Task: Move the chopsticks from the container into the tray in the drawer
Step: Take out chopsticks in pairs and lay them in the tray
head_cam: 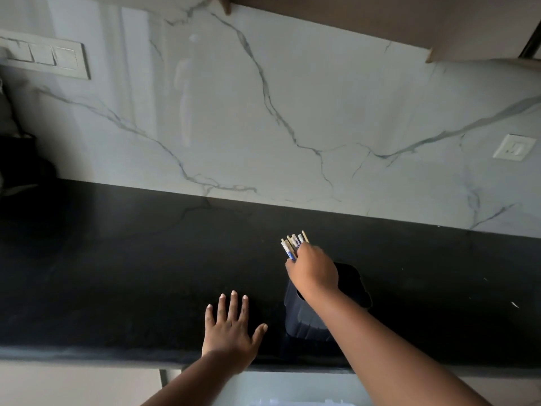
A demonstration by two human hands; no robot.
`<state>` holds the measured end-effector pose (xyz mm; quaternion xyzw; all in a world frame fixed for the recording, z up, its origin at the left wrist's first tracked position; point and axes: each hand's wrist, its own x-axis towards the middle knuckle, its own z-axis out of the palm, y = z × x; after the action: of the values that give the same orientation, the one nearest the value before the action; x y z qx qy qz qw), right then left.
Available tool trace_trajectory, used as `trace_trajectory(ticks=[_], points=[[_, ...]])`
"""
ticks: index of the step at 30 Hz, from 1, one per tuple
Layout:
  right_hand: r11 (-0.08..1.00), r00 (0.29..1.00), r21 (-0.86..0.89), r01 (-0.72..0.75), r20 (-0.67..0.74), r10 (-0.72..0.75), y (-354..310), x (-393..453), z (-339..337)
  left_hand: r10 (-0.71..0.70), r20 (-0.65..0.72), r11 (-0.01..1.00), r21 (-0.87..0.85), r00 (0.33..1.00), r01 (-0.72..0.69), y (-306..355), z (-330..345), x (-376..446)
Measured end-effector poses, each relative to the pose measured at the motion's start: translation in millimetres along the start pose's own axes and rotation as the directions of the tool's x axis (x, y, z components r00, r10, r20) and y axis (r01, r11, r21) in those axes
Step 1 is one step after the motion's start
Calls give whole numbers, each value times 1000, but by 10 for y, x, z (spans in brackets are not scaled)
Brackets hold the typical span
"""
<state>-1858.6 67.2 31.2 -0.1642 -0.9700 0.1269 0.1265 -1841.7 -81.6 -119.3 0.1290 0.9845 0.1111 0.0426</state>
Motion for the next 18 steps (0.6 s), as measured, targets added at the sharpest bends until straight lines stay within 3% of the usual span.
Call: trace_trajectory(ticks=[10,14,18], points=[[1000,1000,4,4,-9,-4,82,28,-28,-23,-28,999,31,999,24,-9,-7,3],[1000,1000,28,-4,5,4,117,17,-116,74,-7,996,46,997,-73,-52,124,31],[988,998,142,52,30,-56,239,110,-394,69,20,997,23,997,-70,-73,151,59]])
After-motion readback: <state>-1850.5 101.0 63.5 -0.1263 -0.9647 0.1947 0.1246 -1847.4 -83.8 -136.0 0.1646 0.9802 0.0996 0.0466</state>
